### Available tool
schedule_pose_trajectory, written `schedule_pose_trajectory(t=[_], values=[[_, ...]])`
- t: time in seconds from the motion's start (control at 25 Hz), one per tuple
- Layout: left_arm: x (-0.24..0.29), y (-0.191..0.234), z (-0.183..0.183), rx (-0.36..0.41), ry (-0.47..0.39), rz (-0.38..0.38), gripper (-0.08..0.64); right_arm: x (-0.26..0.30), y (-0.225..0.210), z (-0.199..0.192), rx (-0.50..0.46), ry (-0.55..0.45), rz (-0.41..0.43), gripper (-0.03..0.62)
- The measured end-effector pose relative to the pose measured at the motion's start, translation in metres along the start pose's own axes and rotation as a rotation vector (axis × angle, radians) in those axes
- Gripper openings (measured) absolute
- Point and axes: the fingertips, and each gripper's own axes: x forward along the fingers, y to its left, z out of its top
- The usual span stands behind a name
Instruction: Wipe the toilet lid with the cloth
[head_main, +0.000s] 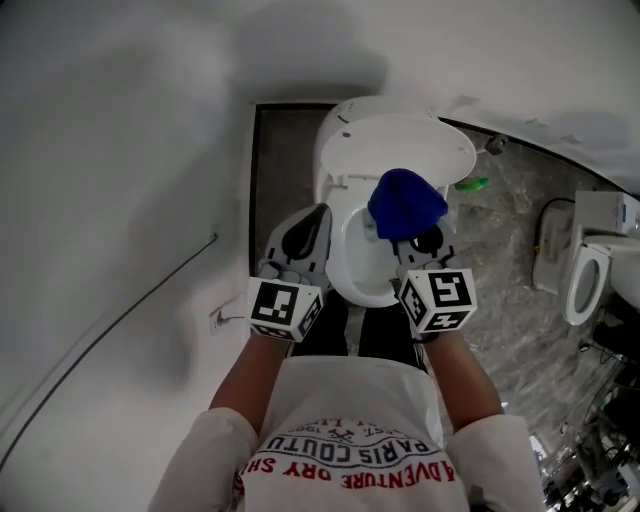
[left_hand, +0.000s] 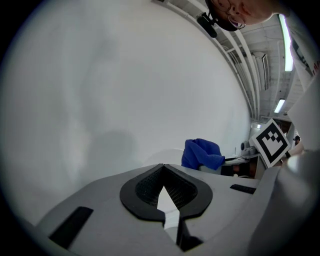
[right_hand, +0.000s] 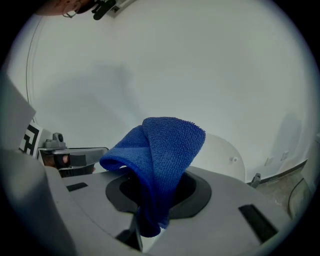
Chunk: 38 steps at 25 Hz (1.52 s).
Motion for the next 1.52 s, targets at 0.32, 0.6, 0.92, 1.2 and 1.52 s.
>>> schedule_pose_trajectory(t=[0.32, 0.6, 0.92, 1.2, 1.52], values=[[0.043, 0.035, -0.032, -0.022, 0.005, 0.084, 0.006, 0.087, -0.003, -0.013, -0.060, 0.019, 0.120, 0.087], [0.070, 0.067, -0.058, -0.051, -0.002, 0.136, 0.006, 0.149, 0.000, -0.030, -0.082, -0.017, 0.183, 0.087], [0.085, 0.066, -0.086, -0.071, 0.027, 0.129, 0.006, 0.170, -0.012, -0.027, -0.122, -0.097, 0.156, 0.087], [0.092, 0.058, -0.092, -0.056, 0.056, 0.111, 0.006, 0.165, -0.035, -0.019, -0.089, -0.108, 0.120, 0.087], [0.109, 0.035, -0.094, -0.052, 0.084, 0.082, 0.006, 0.148, -0.089, -0.015, -0.054, -0.112, 0.027, 0.087]])
